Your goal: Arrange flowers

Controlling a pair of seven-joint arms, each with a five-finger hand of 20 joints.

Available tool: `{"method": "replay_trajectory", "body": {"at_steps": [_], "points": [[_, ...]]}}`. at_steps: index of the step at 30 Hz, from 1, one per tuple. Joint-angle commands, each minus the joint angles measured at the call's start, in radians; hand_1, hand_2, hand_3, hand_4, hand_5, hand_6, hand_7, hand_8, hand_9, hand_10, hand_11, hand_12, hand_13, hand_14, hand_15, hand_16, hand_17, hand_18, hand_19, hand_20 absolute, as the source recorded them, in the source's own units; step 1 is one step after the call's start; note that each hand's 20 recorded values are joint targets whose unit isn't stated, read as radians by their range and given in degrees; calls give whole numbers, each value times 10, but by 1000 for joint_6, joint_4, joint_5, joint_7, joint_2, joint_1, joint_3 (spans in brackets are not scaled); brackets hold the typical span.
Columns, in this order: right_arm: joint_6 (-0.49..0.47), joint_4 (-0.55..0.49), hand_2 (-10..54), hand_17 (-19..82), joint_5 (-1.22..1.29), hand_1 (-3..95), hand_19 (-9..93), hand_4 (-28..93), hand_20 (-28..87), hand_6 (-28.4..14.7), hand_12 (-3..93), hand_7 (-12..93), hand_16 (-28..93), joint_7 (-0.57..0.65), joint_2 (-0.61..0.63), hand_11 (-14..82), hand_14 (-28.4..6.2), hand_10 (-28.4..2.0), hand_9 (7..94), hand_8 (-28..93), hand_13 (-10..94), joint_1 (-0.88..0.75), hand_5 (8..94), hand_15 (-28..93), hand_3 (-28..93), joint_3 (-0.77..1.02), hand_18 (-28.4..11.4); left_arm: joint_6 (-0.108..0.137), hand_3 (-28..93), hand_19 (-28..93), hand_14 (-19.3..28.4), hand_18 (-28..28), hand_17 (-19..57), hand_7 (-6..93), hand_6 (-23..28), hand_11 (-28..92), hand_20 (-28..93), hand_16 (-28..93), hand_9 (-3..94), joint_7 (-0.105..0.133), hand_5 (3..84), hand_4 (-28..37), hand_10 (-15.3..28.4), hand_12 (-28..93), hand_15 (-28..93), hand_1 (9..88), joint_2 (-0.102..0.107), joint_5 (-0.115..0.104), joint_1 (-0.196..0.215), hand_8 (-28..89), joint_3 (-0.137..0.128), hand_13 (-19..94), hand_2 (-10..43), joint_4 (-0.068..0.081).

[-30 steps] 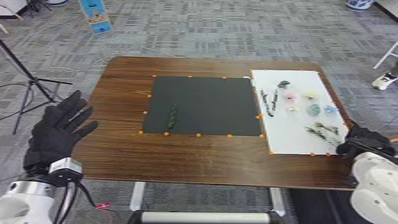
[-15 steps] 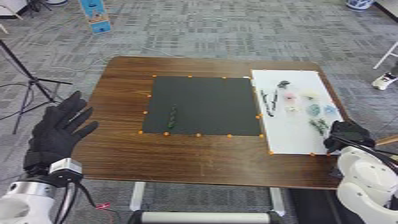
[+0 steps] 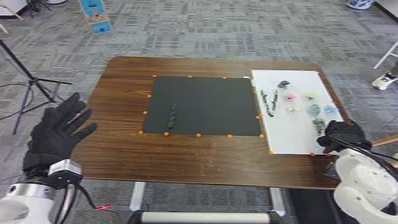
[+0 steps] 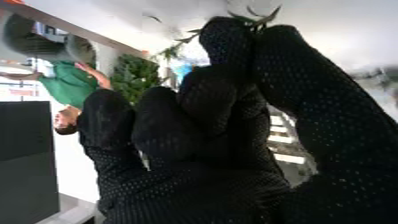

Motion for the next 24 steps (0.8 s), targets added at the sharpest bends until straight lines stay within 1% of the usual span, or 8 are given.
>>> {"method": "replay_trajectory", "body": {"at_steps": [1,6,9,11,14,19,21,24], "points": [[93,-127,-95,388,-36,359,932,1,678,-10,533,552,414,-10,8,594,-111,-112,769,295,701,-12,678,875,854,52,-233,11,595,395,127,219,-109,165,22,130,93,55,216,6,267,-283,96,162,116,253,-12,-5,16,-90,-8,183,-85,-13],[140,-177,-95,418,-44,343,932,24,699,-6,532,551,412,-21,-3,604,-105,-107,784,308,722,31,688,879,864,21,-232,10,596,395,128,219,-109,165,22,130,93,54,216,5,267,-283,96,162,117,253,-13,-6,22,-90,-11,184,-86,-15],[192,-188,-95,431,-64,342,932,25,709,-4,535,545,413,-18,-22,602,-102,-103,788,315,731,113,693,878,864,-50,-233,12,597,395,128,219,-108,165,22,129,93,54,216,2,267,-283,96,162,117,252,-15,-6,26,-90,-15,184,-86,-16],[204,-186,-95,435,-62,344,932,25,713,-5,538,542,415,-29,-34,601,-101,-102,790,317,733,188,696,877,864,-109,-232,11,598,395,128,219,-108,164,22,130,93,54,216,1,267,-283,96,163,117,252,-15,-8,24,-90,-13,184,-86,-15],[209,-159,-95,436,-50,345,932,26,716,-7,542,538,417,-53,-75,598,-102,-102,791,322,734,305,697,876,864,-207,-230,8,598,396,128,219,-109,166,21,129,93,54,216,-4,267,-283,96,162,116,251,-12,-7,19,-90,-13,184,-86,-13],[211,-121,-95,436,-35,348,932,22,717,-9,547,532,421,-93,-133,596,-101,-102,791,324,734,456,699,875,862,-363,-231,4,593,395,128,219,-108,165,21,130,93,54,216,-9,266,-283,96,162,116,254,-11,-6,9,-90,-2,184,-85,-9],[213,-102,-95,436,-30,349,932,21,717,-9,548,532,421,-113,-160,596,-101,-102,791,325,734,512,698,875,861,-428,-232,5,591,395,127,219,-108,166,21,131,93,54,216,-7,266,-283,96,163,116,255,-10,-7,8,-90,-3,184,-85,-9],[212,-67,-95,436,-34,349,932,21,717,-9,548,531,422,-133,-202,595,-101,-101,791,321,734,586,699,874,861,-524,-231,3,596,395,127,219,-108,164,22,130,93,54,216,-12,266,-283,96,162,116,253,-10,-8,6,-90,-3,184,-86,-8]]}}
